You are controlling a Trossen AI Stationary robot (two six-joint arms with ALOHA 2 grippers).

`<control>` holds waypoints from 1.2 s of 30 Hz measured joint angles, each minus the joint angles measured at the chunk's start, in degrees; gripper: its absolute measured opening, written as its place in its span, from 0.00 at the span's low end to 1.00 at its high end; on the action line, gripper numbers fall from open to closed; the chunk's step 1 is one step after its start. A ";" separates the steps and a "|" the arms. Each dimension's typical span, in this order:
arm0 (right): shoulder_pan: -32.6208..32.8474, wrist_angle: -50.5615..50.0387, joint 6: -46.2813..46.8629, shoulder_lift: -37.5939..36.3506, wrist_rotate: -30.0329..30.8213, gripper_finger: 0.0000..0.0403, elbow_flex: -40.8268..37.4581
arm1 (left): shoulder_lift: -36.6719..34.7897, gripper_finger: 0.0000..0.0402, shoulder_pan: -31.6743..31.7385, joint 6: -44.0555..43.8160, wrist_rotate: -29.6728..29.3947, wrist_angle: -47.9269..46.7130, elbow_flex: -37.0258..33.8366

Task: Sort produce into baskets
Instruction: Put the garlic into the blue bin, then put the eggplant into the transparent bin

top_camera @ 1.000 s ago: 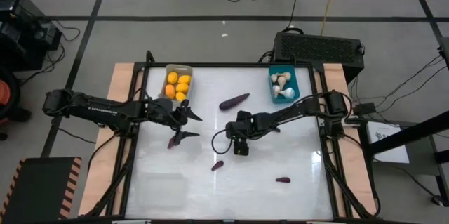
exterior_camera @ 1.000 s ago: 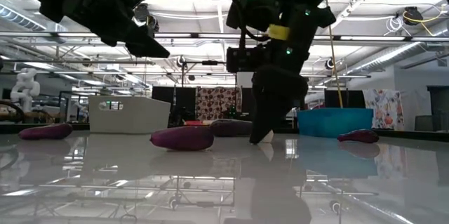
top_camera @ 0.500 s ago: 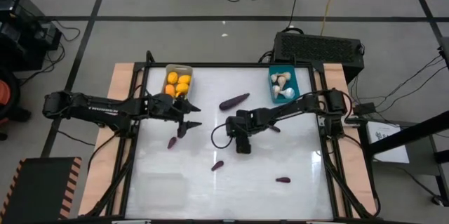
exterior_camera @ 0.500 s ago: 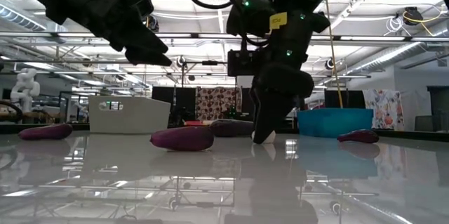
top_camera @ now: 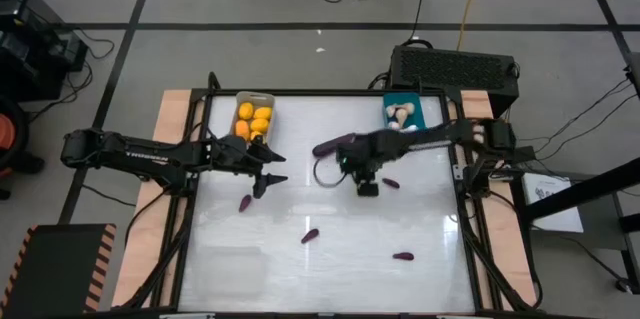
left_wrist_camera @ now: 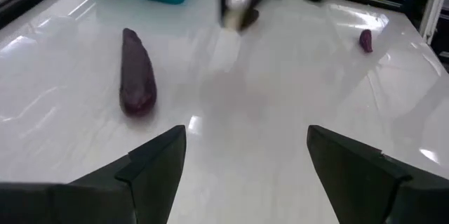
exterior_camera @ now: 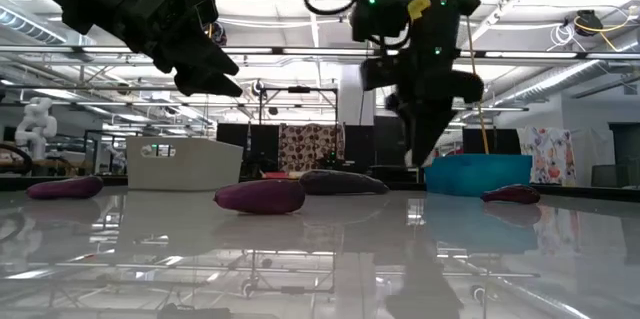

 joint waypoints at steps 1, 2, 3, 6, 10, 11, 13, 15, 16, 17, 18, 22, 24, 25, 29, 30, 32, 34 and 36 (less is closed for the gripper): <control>-1.53 -1.34 -0.16 -1.33 0.06 0.23 0.00 | 0.00 0.76 -0.28 0.00 -0.10 -0.03 0.01; -3.08 -2.92 -0.25 -2.59 0.02 0.23 0.00 | 0.00 0.76 -0.54 0.00 -0.15 -0.02 0.02; -4.81 -4.45 -0.42 -3.91 0.19 0.23 0.00 | 0.00 0.76 -0.74 0.01 -0.16 -0.05 0.02; -9.96 -6.53 -0.48 -7.78 3.77 0.23 0.02 | 0.00 0.76 -1.05 0.04 -0.16 -0.05 -0.01; -17.15 -7.38 0.66 -11.36 8.39 0.23 0.02 | 0.00 0.76 -1.06 0.22 -0.16 -0.17 -0.01; -19.02 -7.42 0.93 -11.97 8.73 0.23 0.02 | 0.00 0.76 -1.06 0.22 -0.16 -0.27 -0.01; -22.46 -7.42 1.92 -12.48 8.68 0.23 0.02 | 0.00 0.76 -1.06 0.26 -0.16 -1.11 -0.01; -25.61 -7.87 3.51 -12.47 8.56 0.23 0.02 | 0.00 0.76 -1.06 0.26 -0.16 -1.58 -0.01; -27.16 -8.27 4.35 -12.47 8.49 0.23 0.02 | 0.00 0.76 -1.06 0.27 -0.16 -1.58 -0.01; -28.56 -8.59 5.21 -12.35 8.48 0.23 0.02 | 0.00 0.76 -1.06 0.28 -0.20 -1.60 -0.01; -29.82 -8.82 6.18 -12.11 8.48 0.23 0.02 | 0.00 0.76 -1.06 0.28 -0.24 -1.72 -0.01; -34.28 -9.05 11.05 -11.66 8.27 0.23 0.02 | 0.00 0.76 -1.06 0.43 -0.77 -1.84 -0.01; -35.75 -9.29 13.36 -11.54 8.18 0.24 0.04 | 0.00 0.76 -1.06 0.18 -1.25 -1.84 -0.01; -36.29 -9.63 13.61 -11.43 8.06 0.24 0.04 | 0.00 0.76 -1.06 0.09 -1.30 -1.79 -0.01; -36.74 -10.94 13.33 -11.19 8.09 0.31 0.04 | 0.00 0.76 -1.17 -0.43 -1.40 -1.75 -0.01; -36.69 -11.37 13.28 -11.09 8.03 0.33 0.04 | 0.00 0.76 -1.17 -0.97 -1.40 -1.75 -0.01; -36.51 -11.70 13.35 -11.08 7.96 0.38 0.04 | 0.00 0.76 -1.17 -1.32 -1.43 -1.60 -0.01; -36.27 -11.51 13.47 -11.13 7.99 0.43 0.04 | 0.02 0.76 -1.17 -1.36 -1.48 -1.08 -0.01; -36.16 -11.46 13.10 -11.11 8.03 0.48 0.04 | 0.47 0.76 -1.17 -1.36 -1.53 0.08 -0.01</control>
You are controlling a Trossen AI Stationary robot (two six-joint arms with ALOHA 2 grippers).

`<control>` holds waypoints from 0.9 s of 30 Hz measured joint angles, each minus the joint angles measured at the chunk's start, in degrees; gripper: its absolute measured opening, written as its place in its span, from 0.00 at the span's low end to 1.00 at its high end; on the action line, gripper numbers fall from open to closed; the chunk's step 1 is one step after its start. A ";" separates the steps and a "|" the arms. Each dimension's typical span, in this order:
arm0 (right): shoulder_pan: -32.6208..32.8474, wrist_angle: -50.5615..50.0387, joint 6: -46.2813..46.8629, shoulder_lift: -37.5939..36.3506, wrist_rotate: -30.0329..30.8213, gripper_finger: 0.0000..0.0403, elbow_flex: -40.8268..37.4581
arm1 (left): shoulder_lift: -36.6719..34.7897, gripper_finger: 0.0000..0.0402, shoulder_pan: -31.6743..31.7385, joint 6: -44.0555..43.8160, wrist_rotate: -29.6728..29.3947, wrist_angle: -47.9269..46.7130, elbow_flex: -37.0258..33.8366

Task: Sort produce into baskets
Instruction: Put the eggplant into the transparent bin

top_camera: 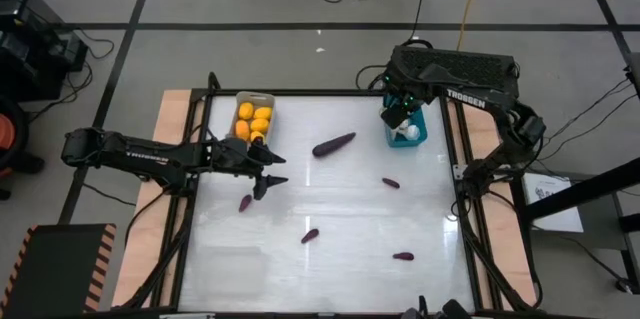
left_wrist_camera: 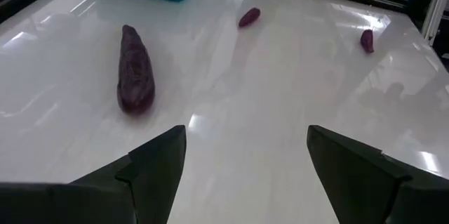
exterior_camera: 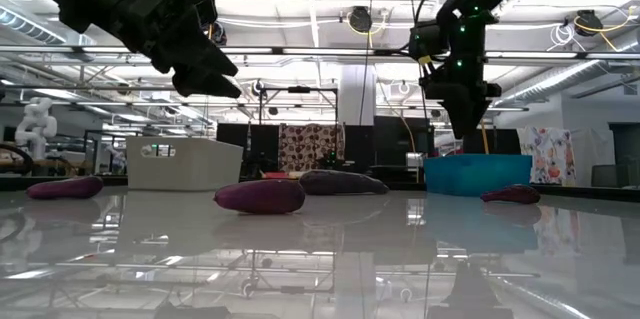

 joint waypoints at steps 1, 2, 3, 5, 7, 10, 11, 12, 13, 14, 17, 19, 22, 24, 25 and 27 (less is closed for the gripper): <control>0.00 0.00 -0.08 0.00 0.01 0.50 0.00 | 0.38 0.76 0.00 -0.02 -0.12 0.61 0.00; 0.00 0.00 -0.10 -0.02 0.01 0.52 0.00 | 0.82 0.76 0.00 -0.04 -0.13 1.46 0.00; 0.00 0.04 -0.18 -0.01 0.03 0.54 0.00 | 1.39 0.76 0.00 -0.05 -0.13 2.55 0.00; 0.00 0.42 -0.16 -0.02 0.03 0.56 0.00 | 2.95 0.76 0.02 -0.07 -0.13 5.50 0.00; 0.02 0.35 -0.03 -0.30 0.02 0.58 0.00 | 4.98 0.76 0.48 -0.07 -0.13 6.65 0.51; 1.22 0.47 0.09 -2.15 -1.10 0.58 0.00 | 9.31 0.76 1.73 -0.14 -0.10 4.66 4.73; 1.97 0.72 0.40 -3.05 -1.90 0.57 0.00 | 10.79 0.76 2.21 -0.12 -0.05 3.01 6.73; 2.87 1.20 0.76 -4.00 -2.80 0.57 0.00 | 12.59 0.76 2.63 -0.09 0.04 1.24 9.22; 4.11 1.66 1.35 -5.02 -3.25 0.56 0.00 | 14.45 0.76 3.06 -0.03 0.15 -0.59 11.81; 5.58 2.12 2.00 -6.09 -3.19 0.56 -0.02 | 16.23 0.76 3.52 0.40 0.16 -2.53 14.28; 10.88 4.08 3.92 -11.03 -3.18 0.55 -1.68 | 21.69 0.76 4.46 3.77 0.16 -7.68 21.95; 15.38 7.00 6.09 -14.83 -3.14 0.54 -4.23 | 25.30 0.76 5.18 6.09 0.15 -10.45 26.22; 23.20 14.68 9.71 -21.31 -3.19 0.54 -10.52 | 31.08 0.76 6.34 8.79 0.09 -12.40 31.44; 28.99 22.38 12.91 -25.41 -3.18 0.53 -15.85 | 34.47 0.76 7.16 10.11 0.07 -13.16 33.94; 31.73 26.86 14.38 -27.25 -3.14 0.53 -18.79 | 36.28 0.76 7.56 10.63 0.07 -13.08 35.08; 37.46 37.60 16.63 -30.09 -2.94 0.53 -25.24 | 39.43 0.76 8.49 11.10 0.04 -12.92 36.81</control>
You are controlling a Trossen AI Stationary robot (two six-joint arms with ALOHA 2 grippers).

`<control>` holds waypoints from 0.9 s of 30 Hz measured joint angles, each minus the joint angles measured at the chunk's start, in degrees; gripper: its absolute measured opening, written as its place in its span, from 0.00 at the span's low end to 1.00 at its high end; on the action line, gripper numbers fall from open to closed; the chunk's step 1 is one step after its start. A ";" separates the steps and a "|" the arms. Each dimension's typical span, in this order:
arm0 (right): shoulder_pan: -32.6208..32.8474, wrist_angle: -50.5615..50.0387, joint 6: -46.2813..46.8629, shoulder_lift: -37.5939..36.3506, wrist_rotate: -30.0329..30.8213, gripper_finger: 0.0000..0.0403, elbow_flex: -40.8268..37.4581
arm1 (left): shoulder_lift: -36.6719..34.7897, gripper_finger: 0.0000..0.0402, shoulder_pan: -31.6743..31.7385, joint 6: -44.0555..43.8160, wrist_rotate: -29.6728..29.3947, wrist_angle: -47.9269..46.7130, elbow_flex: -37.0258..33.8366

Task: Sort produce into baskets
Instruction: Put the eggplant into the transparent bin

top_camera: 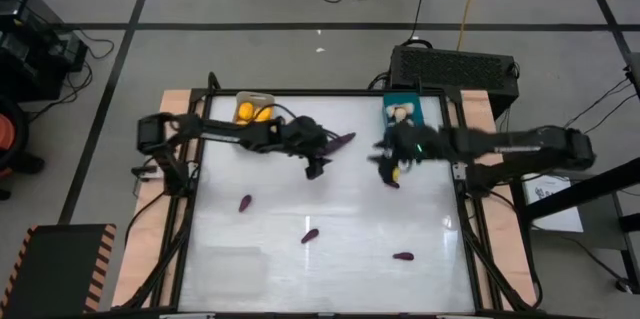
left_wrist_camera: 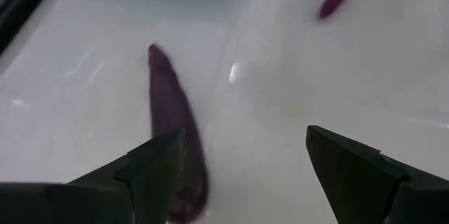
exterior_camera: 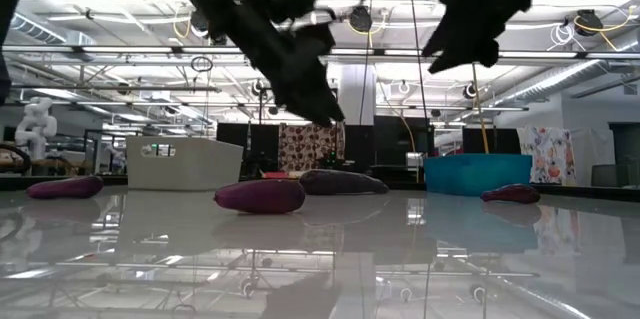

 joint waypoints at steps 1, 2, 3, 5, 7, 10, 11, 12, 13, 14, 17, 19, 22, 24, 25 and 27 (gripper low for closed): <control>2.64 6.14 0.74 -0.97 0.00 0.53 -3.23 | 1.50 0.76 0.54 -0.06 0.00 -0.22 0.72; 5.19 12.15 1.19 -1.57 -0.04 0.53 -6.32 | 2.98 0.76 1.06 -0.20 -0.05 -0.06 1.35; 7.56 18.29 1.38 -1.78 -0.02 0.53 -9.35 | 4.28 0.76 1.60 -0.22 -0.25 0.14 1.80; 11.86 31.07 1.38 -1.53 -0.02 0.53 -14.65 | 6.66 0.76 2.42 -0.22 -1.75 0.07 2.40; 15.35 41.66 1.02 -0.27 0.00 0.53 -18.77 | 8.66 0.76 2.98 -0.20 -4.59 0.39 2.78; 19.27 51.24 0.64 1.81 0.14 0.53 -22.67 | 11.13 0.76 3.66 -0.22 -6.64 1.99 2.79; 20.27 52.92 0.61 2.42 0.31 0.53 -23.40 | 11.78 0.76 3.81 -0.24 -6.69 2.84 2.81; 21.02 53.94 0.67 3.08 0.42 0.53 -23.87 | 12.37 0.76 3.99 -0.26 -6.52 3.01 2.79; 21.50 53.94 1.00 3.59 0.39 0.53 -24.01 | 13.00 0.76 4.02 -0.26 -6.17 3.63 2.79; 21.91 53.35 1.25 3.90 0.39 0.53 -24.05 | 13.60 0.76 4.01 -0.58 -5.77 4.58 2.79; 22.61 53.16 0.83 4.72 0.38 0.53 -24.07 | 14.79 0.76 3.95 -1.51 -4.43 4.65 2.79; 22.62 53.03 0.46 4.99 0.32 0.53 -24.07 | 15.57 0.76 3.91 -3.93 -4.03 4.65 2.79; 22.60 52.66 -0.74 4.98 0.33 0.53 -24.07 | 15.56 0.76 3.92 -6.58 -3.93 3.95 2.86; 22.60 52.30 -1.70 4.98 0.30 0.53 -24.07 | 15.56 0.74 3.83 -6.60 -3.96 3.76 2.88; 22.58 52.28 -2.13 4.98 0.10 0.53 -24.07 | 15.56 0.72 3.71 -6.66 -3.98 3.78 2.88; 22.58 52.11 -2.74 4.98 0.09 0.53 -24.07 | 15.47 0.68 3.57 -6.73 -4.00 3.70 2.88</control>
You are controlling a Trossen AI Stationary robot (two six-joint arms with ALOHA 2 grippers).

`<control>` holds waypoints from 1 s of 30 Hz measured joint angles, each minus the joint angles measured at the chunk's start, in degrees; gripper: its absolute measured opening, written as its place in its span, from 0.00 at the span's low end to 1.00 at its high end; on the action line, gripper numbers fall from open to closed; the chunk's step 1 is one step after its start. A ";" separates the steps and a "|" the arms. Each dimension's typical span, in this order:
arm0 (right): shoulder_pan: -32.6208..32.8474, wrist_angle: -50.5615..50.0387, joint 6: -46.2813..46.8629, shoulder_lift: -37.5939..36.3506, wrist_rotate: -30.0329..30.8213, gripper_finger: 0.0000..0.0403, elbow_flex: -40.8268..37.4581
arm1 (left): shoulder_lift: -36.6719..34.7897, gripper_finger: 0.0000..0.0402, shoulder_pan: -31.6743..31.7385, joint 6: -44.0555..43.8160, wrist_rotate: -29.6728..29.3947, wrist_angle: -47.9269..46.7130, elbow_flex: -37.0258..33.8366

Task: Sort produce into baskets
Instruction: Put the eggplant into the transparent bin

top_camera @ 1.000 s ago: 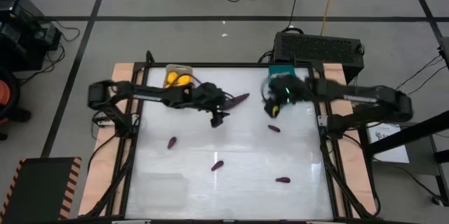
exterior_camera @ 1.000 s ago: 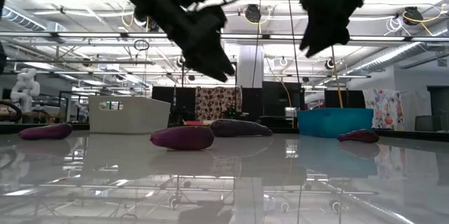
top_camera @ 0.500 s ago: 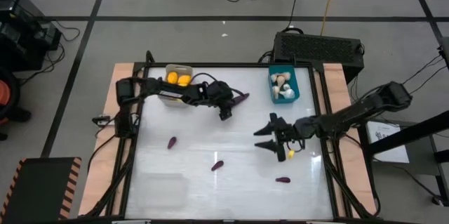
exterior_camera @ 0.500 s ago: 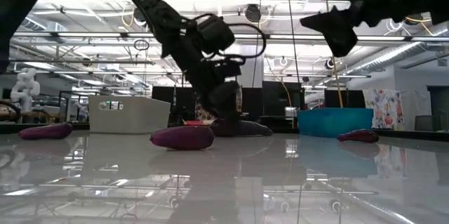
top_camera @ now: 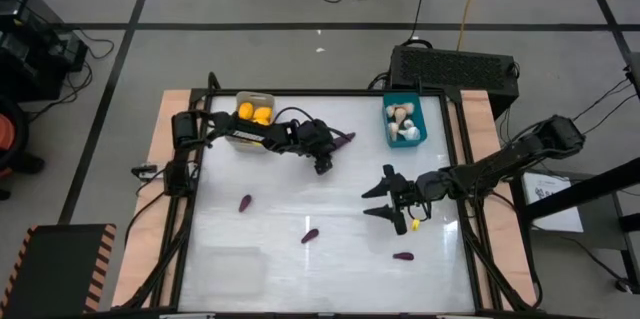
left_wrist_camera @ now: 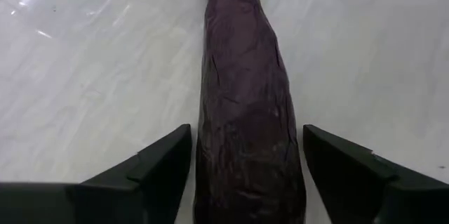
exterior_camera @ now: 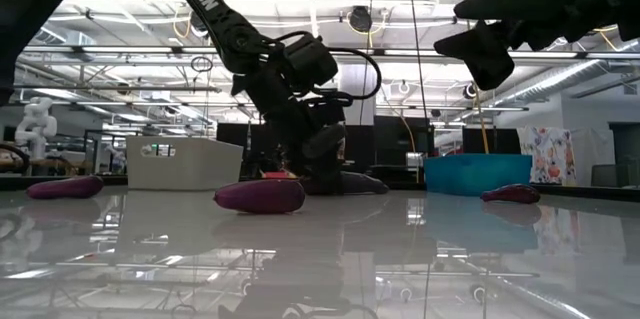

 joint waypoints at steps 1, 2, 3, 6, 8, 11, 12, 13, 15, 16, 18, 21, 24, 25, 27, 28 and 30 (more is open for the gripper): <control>0.00 -0.27 -0.22 0.00 0.00 0.53 0.00 | 0.00 0.65 -0.03 -0.08 0.00 -0.06 0.00; 0.02 -0.49 -0.50 0.00 -0.02 0.53 0.00 | 0.00 0.62 -0.04 -0.74 -0.04 -0.10 0.00; 0.00 -0.65 -0.59 0.00 -0.02 0.53 0.00 | 0.00 0.59 -0.03 -1.35 -0.22 -0.12 0.00; 0.00 -1.41 -0.69 0.00 -0.04 0.53 0.00 | -0.59 0.50 0.02 -1.95 -0.30 -0.67 0.00; 0.00 -1.76 -0.73 0.00 -0.04 0.53 0.00 | -1.80 0.45 -0.04 -1.95 -0.18 -2.77 0.12; 0.00 -2.42 -0.88 0.00 -0.07 0.53 0.00 | -4.88 0.43 -0.43 -1.75 -0.02 -8.49 1.93; 0.00 -2.52 -0.87 0.00 -0.07 0.53 0.00 | -6.42 0.43 -0.62 -1.85 0.67 -10.60 2.55; 0.00 -2.75 -0.88 0.00 -0.07 0.53 0.00 | -8.26 0.43 -0.92 -1.96 2.14 -12.75 2.71; 0.00 -2.83 -0.87 0.00 -0.07 0.53 -0.02 | -11.96 0.45 -2.00 -2.06 7.31 -16.86 2.73; 0.00 -2.91 -0.85 0.00 -0.07 0.53 0.00 | -13.94 0.45 -2.82 -2.13 10.34 -19.30 2.71; 0.00 -2.86 -0.85 0.00 -0.07 0.53 -0.02 | -18.17 0.45 -5.04 -2.80 15.46 -25.51 2.73; 0.00 -3.09 -0.85 0.00 -0.07 0.53 -0.02 | -23.83 0.45 -9.84 -4.70 17.59 -34.30 2.80; 0.00 -3.09 -0.87 0.00 -0.07 0.53 -0.02 | -28.43 0.45 -16.26 -10.86 17.45 -40.23 2.78; 0.00 -3.09 -0.87 0.00 -0.07 0.53 -0.02 | -29.78 0.45 -18.82 -13.42 17.24 -41.76 2.78; 0.00 -3.02 -0.87 0.00 -0.07 0.53 -0.02 | -31.64 0.45 -24.21 -19.28 15.46 -44.03 2.78; 0.00 -3.03 -0.87 0.00 -0.07 0.53 -0.02 | -32.39 0.45 -27.26 -22.24 14.23 -44.70 2.78; 0.00 -2.96 -0.99 -0.02 -0.07 0.53 -0.02 | -33.37 0.45 -33.14 -28.23 12.13 -46.15 2.75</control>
